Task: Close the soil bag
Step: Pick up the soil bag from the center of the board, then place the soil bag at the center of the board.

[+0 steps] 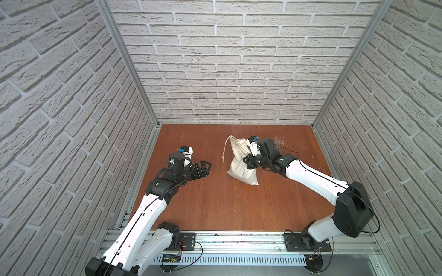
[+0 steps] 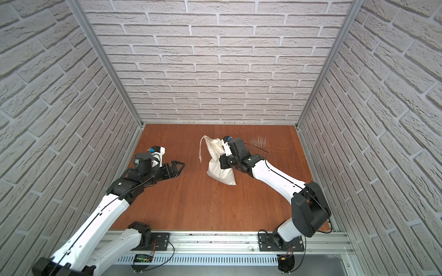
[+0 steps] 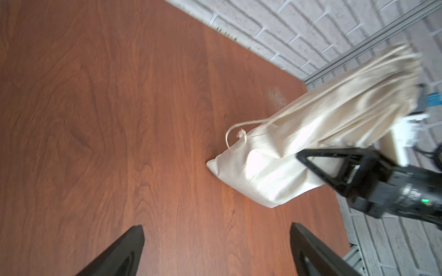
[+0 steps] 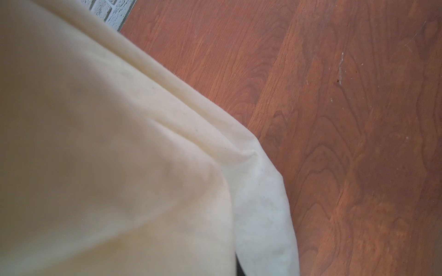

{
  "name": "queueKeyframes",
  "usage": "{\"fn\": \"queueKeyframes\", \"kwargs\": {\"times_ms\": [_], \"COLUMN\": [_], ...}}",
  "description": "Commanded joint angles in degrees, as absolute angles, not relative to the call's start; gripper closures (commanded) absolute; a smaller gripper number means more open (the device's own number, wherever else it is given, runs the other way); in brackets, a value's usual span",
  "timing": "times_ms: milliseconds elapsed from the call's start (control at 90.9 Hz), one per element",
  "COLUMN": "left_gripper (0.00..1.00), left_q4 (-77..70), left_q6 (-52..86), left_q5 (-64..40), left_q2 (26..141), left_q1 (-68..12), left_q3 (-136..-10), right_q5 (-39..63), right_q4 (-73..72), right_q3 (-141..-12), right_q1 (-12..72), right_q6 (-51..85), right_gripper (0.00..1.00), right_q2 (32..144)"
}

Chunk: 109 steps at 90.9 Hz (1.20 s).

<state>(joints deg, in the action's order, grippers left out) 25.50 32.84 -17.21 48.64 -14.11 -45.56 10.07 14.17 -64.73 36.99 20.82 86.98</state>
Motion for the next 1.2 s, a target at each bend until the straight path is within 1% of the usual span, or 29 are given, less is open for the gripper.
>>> {"fn": "queueKeyframes", "kwargs": {"times_ms": [0,176,385,682,880,1056,1188], "left_gripper": [0.02,0.02,0.02,0.02,0.02,0.02,0.02], "left_q4": [21.7,20.2,16.5,18.5,20.2,20.7,20.7], "left_q6": [33.1,33.5,36.8,39.3,39.3,39.1,39.2], "left_q5": [-20.2,-17.4,-15.9,-14.9,-14.1,-13.1,-13.2], "left_q2": [45.9,42.2,37.6,35.5,35.6,36.5,37.0], "left_q1": [-12.6,-12.0,-11.8,-11.9,-11.8,-11.9,-11.8], "left_q3": [-44.9,-43.6,-38.6,-37.4,-37.6,-37.5,-37.6], "right_q5": [10.2,8.6,6.2,2.8,0.1,-4.3,-7.7], "right_q4": [8.7,7.6,5.6,5.1,10.9,19.9,23.7], "right_q3": [-65.5,-64.3,-62.6,-64.4,-72.2,-84.6,-92.1], "right_q1": [38.3,40.5,42.9,44.8,44.9,44.9,44.6], "right_q6": [21.1,20.6,20.5,21.7,19.8,15.3,12.9], "right_gripper": [0.97,0.97,0.97,0.97,0.97,0.97,0.97], "right_q2": [84.7,84.4,82.8,81.0,80.5,83.1,85.3]}}
